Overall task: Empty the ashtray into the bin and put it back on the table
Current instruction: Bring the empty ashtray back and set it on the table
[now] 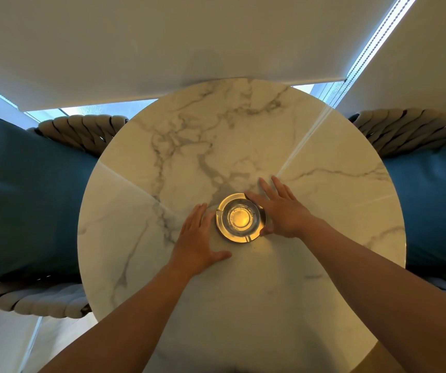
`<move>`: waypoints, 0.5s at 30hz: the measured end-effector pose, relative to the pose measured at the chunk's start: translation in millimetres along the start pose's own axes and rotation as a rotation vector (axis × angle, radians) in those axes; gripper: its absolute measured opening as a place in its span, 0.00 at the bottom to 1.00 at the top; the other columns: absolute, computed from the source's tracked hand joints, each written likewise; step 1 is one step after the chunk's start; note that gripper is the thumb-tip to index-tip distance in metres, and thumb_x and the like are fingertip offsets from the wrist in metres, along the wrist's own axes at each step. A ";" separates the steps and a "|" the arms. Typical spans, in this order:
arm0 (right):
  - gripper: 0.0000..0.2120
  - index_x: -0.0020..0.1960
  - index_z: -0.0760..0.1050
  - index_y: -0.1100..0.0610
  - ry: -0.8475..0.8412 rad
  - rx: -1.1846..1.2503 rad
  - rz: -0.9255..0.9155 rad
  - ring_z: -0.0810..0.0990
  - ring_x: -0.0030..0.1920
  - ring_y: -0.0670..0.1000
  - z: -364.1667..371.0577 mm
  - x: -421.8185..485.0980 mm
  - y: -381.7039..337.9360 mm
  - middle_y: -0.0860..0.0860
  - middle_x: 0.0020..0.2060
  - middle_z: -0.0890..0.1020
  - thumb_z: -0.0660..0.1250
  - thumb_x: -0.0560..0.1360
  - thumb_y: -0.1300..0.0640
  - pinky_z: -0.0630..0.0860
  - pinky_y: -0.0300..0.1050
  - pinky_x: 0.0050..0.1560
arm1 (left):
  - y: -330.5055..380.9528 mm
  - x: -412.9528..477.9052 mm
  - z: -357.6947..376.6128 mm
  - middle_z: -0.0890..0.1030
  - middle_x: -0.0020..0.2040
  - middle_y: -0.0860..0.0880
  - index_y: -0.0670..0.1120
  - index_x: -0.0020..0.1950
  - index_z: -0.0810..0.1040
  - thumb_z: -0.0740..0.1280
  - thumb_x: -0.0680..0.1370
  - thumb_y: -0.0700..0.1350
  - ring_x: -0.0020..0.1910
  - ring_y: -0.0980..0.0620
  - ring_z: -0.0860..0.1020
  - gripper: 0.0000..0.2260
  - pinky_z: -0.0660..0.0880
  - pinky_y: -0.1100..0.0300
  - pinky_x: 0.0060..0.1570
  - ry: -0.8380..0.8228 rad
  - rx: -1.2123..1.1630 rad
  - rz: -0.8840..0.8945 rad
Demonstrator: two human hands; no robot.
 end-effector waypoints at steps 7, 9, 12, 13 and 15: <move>0.52 0.77 0.52 0.45 0.085 0.075 0.028 0.37 0.78 0.61 3.2 -6.5 -4.7 0.56 0.79 0.46 0.74 0.62 0.35 0.45 0.58 0.77 | 6.7 -6.7 4.0 0.56 0.79 0.46 0.46 0.78 0.57 0.75 0.64 0.64 0.78 0.50 0.50 0.50 0.49 0.59 0.73 0.073 0.009 0.005; 0.52 0.77 0.53 0.46 0.127 0.114 0.043 0.39 0.78 0.61 6.7 -9.5 -6.9 0.56 0.79 0.48 0.74 0.61 0.34 0.46 0.58 0.77 | 8.8 -3.7 5.0 0.57 0.79 0.45 0.46 0.78 0.57 0.74 0.64 0.66 0.78 0.49 0.50 0.50 0.49 0.57 0.74 0.075 0.034 -0.001; 0.52 0.76 0.56 0.49 0.185 0.173 0.083 0.43 0.79 0.61 17.8 -14.6 -8.8 0.57 0.79 0.51 0.74 0.60 0.32 0.48 0.57 0.77 | 12.7 4.8 7.2 0.56 0.79 0.44 0.46 0.78 0.56 0.73 0.62 0.68 0.78 0.48 0.49 0.52 0.48 0.56 0.74 0.060 0.037 -0.024; 0.52 0.75 0.57 0.51 0.212 0.182 0.096 0.45 0.78 0.61 22.1 -16.3 -8.7 0.57 0.78 0.53 0.73 0.60 0.31 0.50 0.57 0.77 | 14.2 8.0 7.2 0.57 0.79 0.43 0.46 0.78 0.56 0.74 0.61 0.68 0.78 0.47 0.50 0.53 0.48 0.56 0.74 0.060 0.028 -0.037; 0.51 0.74 0.60 0.53 0.249 0.157 0.106 0.48 0.79 0.61 29.9 -17.8 -7.9 0.58 0.77 0.58 0.70 0.61 0.28 0.51 0.57 0.77 | 15.7 13.8 7.1 0.58 0.78 0.43 0.45 0.77 0.57 0.73 0.59 0.69 0.78 0.46 0.51 0.54 0.50 0.54 0.74 0.062 0.011 -0.055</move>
Point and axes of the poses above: each hand's wrist, its own x-axis towards the middle knuckle, its own z-axis out of the palm, y = z × x, the point moved 4 cm from there along x, towards the middle knuckle
